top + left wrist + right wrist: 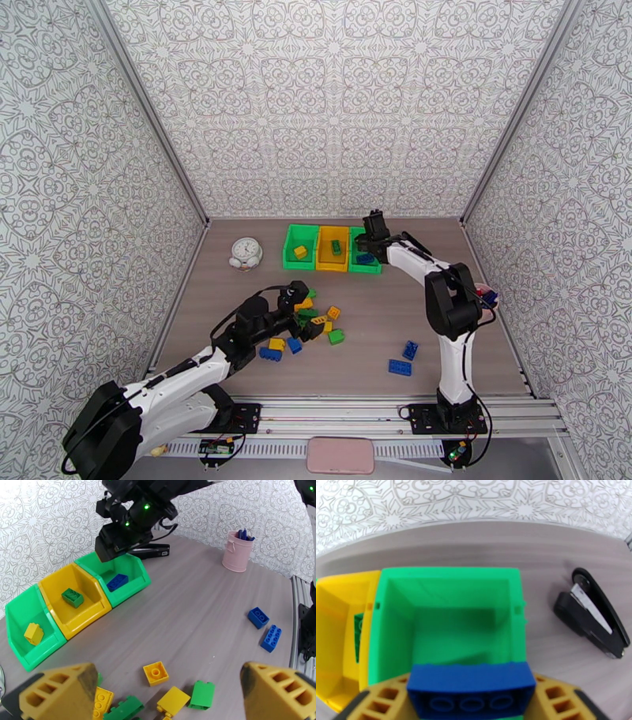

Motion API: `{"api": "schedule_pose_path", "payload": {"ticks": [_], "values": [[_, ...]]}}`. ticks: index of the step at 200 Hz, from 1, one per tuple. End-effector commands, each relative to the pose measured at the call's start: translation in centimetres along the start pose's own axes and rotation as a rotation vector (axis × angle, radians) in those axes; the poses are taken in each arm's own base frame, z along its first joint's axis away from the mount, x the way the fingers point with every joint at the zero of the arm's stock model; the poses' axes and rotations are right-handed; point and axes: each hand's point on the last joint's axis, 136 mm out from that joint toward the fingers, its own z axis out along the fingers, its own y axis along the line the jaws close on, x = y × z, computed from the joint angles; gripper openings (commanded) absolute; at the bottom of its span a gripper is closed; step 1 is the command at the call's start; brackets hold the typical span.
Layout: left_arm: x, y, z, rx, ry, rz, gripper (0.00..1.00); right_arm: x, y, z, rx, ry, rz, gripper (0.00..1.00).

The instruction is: Sort the legos into containers by color

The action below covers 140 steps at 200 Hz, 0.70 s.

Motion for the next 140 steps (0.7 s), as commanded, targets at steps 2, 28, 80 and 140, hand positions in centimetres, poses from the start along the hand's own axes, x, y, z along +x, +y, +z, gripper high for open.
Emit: {"api": "schedule_pose_path", "payload": {"ticks": [2,28,80,140], "values": [[-0.5,0.1,-0.2,0.002,-0.013,0.000,1.00,-0.5,0.3,0.0,-0.012,0.015,-0.011,0.59],[-0.7,0.2,-0.3,-0.002,-0.015,0.031,1.00,-1.4,0.1,-1.5,-0.022,-0.018,0.011,0.73],[-0.8,0.2,-0.5,0.048,0.021,0.142,1.00,-2.5,-0.4,-7.0,-0.103,-0.124,0.019,0.96],[0.3,3.0,-0.9,-0.132,0.147,0.088,1.00,0.2,-0.9,-14.1,-0.271,-0.240,-0.050,1.00]]}}
